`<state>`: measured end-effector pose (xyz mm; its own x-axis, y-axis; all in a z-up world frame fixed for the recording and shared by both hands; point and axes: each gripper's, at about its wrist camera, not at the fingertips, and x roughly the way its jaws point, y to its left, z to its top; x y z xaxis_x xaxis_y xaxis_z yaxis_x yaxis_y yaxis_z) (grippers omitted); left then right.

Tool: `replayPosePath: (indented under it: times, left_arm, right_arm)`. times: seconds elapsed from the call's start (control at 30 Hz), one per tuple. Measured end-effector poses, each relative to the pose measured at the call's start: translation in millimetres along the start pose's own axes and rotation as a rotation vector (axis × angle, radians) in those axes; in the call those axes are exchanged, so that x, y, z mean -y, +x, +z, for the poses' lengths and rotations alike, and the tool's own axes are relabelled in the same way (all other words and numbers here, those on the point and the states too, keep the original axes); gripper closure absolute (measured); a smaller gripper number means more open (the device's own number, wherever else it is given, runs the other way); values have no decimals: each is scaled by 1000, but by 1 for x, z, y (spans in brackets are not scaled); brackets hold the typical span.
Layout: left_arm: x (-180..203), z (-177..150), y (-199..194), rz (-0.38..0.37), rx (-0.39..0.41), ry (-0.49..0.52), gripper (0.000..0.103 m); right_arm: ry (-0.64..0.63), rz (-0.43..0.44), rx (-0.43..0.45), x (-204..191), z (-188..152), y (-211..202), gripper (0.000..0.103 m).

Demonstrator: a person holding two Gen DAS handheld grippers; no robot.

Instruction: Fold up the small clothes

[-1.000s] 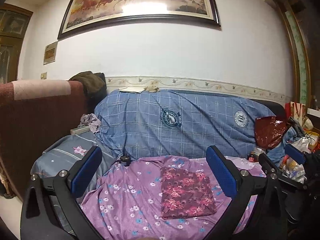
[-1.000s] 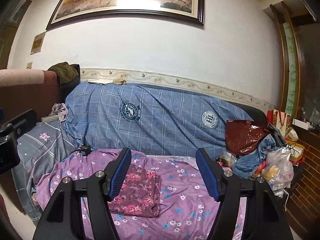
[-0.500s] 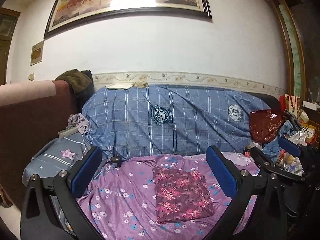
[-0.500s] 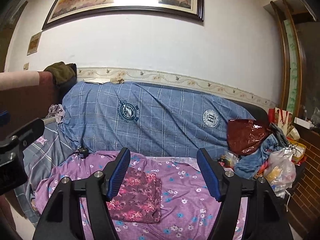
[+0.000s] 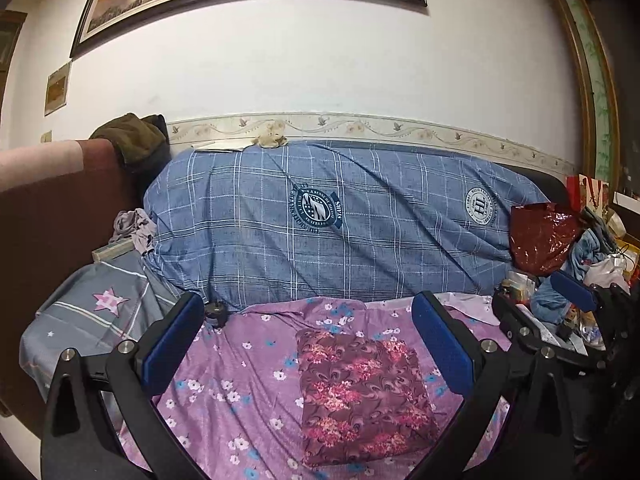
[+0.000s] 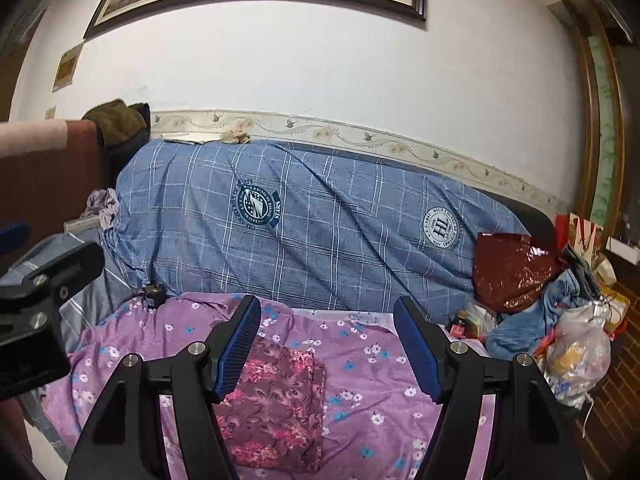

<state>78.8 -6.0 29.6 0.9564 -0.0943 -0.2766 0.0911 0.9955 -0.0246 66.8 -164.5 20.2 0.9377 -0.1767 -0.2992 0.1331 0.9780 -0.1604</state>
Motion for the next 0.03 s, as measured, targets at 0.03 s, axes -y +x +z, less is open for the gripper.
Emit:
replayPosePath:
  times: [0.03]
  left_arm:
    - [0, 0, 4, -10, 4, 3, 0]
  right_arm:
    - [-5, -1, -4, -2, 0, 5, 32]
